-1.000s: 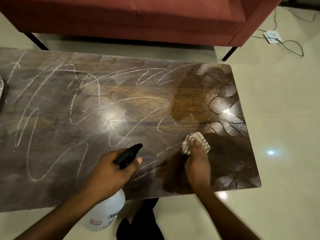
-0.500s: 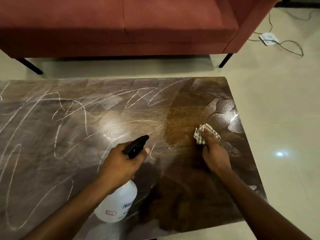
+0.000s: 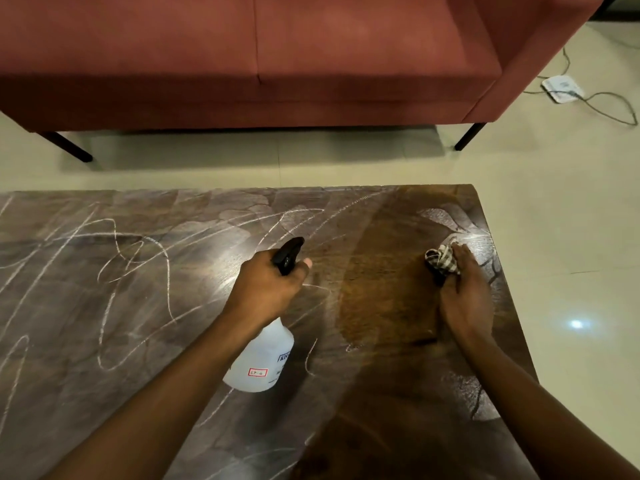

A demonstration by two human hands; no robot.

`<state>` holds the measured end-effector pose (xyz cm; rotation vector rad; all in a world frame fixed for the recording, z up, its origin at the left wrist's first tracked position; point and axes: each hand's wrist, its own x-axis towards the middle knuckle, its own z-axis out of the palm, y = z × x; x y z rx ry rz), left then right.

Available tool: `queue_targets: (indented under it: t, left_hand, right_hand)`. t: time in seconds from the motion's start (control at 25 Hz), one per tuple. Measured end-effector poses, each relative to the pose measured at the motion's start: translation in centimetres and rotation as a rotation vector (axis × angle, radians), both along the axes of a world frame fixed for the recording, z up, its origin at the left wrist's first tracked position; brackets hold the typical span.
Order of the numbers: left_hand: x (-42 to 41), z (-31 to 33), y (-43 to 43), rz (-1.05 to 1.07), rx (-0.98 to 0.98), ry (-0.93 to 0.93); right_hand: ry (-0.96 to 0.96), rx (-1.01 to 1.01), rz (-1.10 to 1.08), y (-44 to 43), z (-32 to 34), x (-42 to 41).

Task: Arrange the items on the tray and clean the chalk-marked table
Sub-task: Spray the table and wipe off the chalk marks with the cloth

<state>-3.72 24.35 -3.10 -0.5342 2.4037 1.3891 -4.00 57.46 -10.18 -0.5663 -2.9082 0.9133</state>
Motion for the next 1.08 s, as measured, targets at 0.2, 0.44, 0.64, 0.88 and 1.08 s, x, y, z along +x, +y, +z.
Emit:
queue_targets:
  t: [0.2,0.44,0.64,0.88,1.08]
  left_hand:
    - [0.7,-0.6,-3.6,0.141,-0.013,0.06]
    - [3.0,0.7,-9.9,0.162,0.042,-0.007]
    - [5.4,1.2,-12.0,0.141,0.108,-0.05]
    - [4.9,2.8,-13.8,0.212,0.152,-0.052]
    - [3.8,2.3,-14.6,0.221,0.186,-0.008]
  right_hand:
    - [-0.054,0.043,-0.006,0.5,-0.3,-2.8]
    - [-0.044,0.015,-0.182,-1.9,-1.2,-11.9]
    - [-0.084,0.052,0.195,-13.6,-0.6,-14.8]
    - [-0.013,0.102,1.338,-23.6,-1.4,8.3]
    - [-0.021,0.248,0.823,-14.4,-1.5,-6.9]
